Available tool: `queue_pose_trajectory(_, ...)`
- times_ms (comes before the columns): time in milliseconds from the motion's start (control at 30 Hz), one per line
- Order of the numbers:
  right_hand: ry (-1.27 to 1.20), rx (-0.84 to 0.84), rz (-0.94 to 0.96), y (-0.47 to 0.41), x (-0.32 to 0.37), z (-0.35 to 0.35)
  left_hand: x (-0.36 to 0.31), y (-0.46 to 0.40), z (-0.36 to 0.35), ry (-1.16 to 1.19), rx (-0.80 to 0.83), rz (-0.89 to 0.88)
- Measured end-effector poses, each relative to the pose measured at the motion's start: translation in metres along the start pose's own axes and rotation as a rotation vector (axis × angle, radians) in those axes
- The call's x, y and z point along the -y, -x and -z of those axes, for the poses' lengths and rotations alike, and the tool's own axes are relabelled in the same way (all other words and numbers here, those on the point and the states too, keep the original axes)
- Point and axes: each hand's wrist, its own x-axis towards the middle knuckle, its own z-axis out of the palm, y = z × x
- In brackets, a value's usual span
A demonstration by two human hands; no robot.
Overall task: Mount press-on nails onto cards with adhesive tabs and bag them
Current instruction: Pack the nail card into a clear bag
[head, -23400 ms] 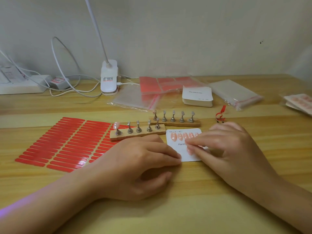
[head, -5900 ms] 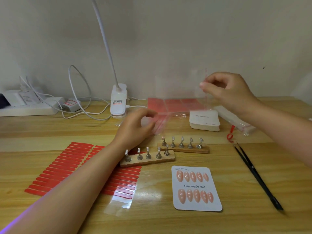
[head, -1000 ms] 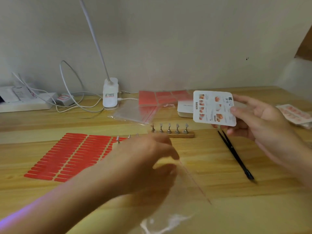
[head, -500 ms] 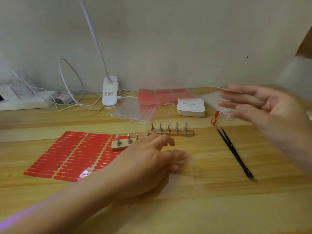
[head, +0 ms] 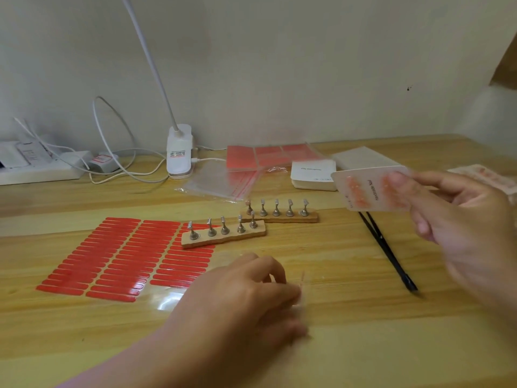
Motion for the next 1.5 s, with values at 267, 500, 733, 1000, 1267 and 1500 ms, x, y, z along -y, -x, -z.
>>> queue_pose_trajectory(267,-0.160,0.093,-0.395,0.001,0.008,0.000,0.012,-0.012,-0.006,0.335,-0.045,0.093)
queue_pose_trajectory(500,-0.084,0.189,-0.621,-0.004,0.003,0.003,0.013,-0.016,-0.002,0.895,-0.198,0.366)
queue_pose_trajectory(733,-0.055,0.438,-0.759,0.007,-0.001,-0.010,0.015,-0.017,-0.003,1.129,-0.165,0.452)
queue_pose_trajectory(1000,-0.105,0.324,-0.704,0.013,-0.007,-0.021,0.014,-0.016,-0.004,1.065,-0.155,0.401)
queue_pose_trajectory(1267,-0.115,0.332,-0.624,0.017,-0.005,-0.019,0.014,-0.017,-0.003,0.984,-0.165,0.364)
queue_pose_trajectory(1500,-0.103,0.284,-0.592,0.020,-0.006,-0.025,0.014,-0.016,-0.001,1.054,-0.054,0.356)
